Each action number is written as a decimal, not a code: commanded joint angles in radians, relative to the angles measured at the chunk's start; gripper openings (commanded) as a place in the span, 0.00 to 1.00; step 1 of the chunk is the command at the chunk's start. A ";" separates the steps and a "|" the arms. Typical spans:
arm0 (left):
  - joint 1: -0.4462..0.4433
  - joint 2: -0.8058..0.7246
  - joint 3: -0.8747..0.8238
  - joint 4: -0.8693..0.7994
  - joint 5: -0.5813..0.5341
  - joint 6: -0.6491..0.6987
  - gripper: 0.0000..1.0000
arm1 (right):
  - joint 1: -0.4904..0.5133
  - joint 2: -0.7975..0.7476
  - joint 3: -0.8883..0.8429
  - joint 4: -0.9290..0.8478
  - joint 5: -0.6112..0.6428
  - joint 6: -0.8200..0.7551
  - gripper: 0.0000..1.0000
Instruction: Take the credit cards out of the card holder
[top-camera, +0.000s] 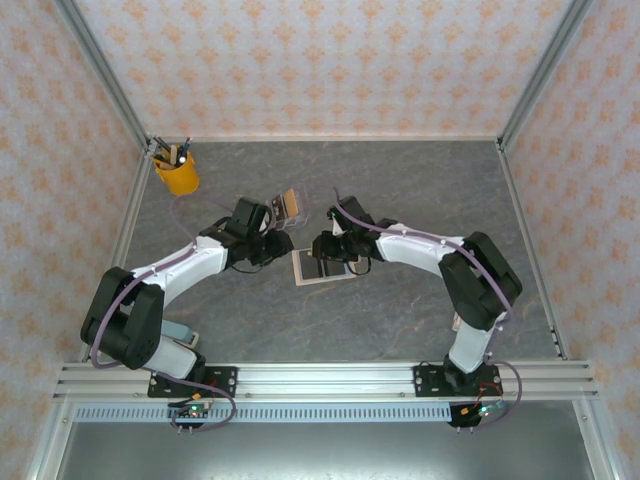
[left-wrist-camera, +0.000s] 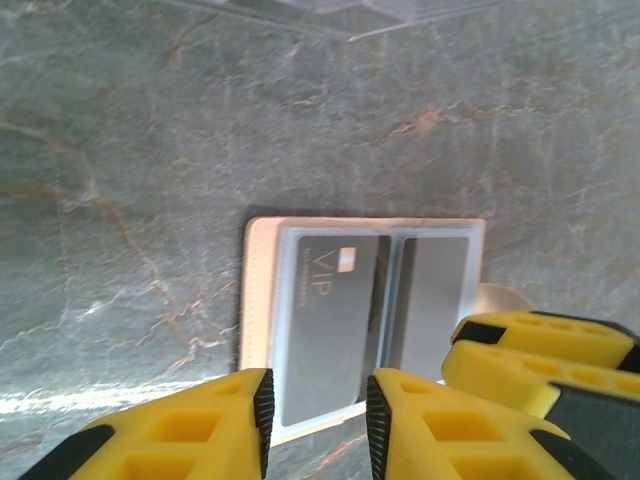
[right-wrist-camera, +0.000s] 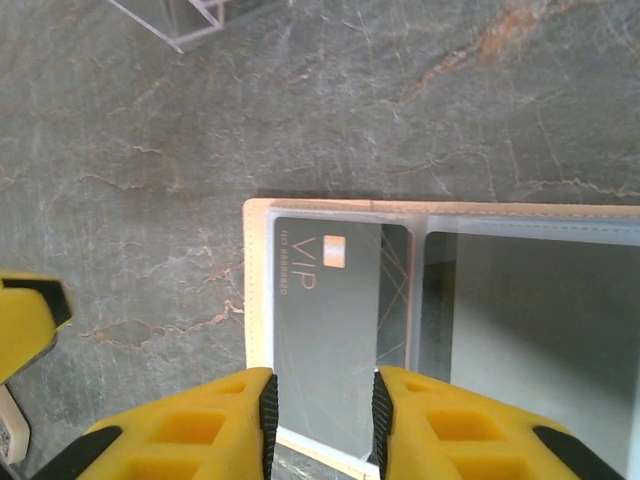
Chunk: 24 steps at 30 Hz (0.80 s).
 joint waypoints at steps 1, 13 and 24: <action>-0.015 -0.007 -0.002 -0.021 -0.034 0.006 0.32 | -0.013 0.029 0.037 -0.033 -0.049 0.015 0.32; -0.091 0.119 0.052 0.028 -0.006 -0.016 0.23 | -0.014 0.088 0.061 -0.073 -0.045 0.006 0.27; -0.099 0.193 0.083 0.052 -0.004 -0.031 0.16 | -0.014 0.121 0.076 -0.088 -0.049 0.003 0.23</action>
